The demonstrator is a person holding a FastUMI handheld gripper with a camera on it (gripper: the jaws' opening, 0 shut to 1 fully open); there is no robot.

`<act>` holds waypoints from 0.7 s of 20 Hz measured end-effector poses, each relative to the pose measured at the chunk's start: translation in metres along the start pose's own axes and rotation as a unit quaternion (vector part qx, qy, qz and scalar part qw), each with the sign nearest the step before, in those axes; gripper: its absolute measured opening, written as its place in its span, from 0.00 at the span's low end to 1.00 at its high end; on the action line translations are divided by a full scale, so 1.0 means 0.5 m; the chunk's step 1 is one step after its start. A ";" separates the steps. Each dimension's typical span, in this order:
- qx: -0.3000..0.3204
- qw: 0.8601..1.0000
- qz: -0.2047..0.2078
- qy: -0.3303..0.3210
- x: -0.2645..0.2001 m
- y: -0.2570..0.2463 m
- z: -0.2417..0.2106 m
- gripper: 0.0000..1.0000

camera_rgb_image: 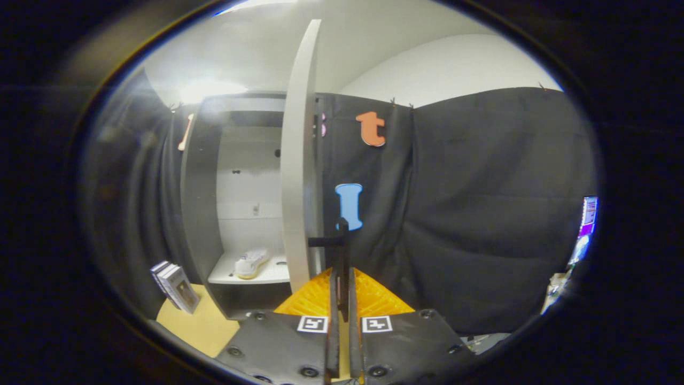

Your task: Open the shoe cabinet door, grab the shoes and put them into the shoe cabinet, then close the shoe cabinet door.

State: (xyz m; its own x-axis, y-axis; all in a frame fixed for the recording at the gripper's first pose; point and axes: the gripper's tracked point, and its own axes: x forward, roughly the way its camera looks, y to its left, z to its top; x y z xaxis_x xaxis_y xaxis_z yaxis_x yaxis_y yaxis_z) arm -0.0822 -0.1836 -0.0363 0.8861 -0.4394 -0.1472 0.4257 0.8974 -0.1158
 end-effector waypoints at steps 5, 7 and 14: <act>0.010 0.999 -0.035 0.005 -0.027 -0.059 -0.006 0.03; 0.010 0.999 -0.033 0.005 -0.033 -0.062 -0.010 0.03; 0.007 0.999 0.028 0.019 -0.019 0.022 -0.048 0.03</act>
State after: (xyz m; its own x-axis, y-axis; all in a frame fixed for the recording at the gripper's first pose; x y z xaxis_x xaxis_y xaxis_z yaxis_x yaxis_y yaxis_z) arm -0.0903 -0.1706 -0.0596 0.9011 -0.3894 -0.1906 0.3784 0.9210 -0.0926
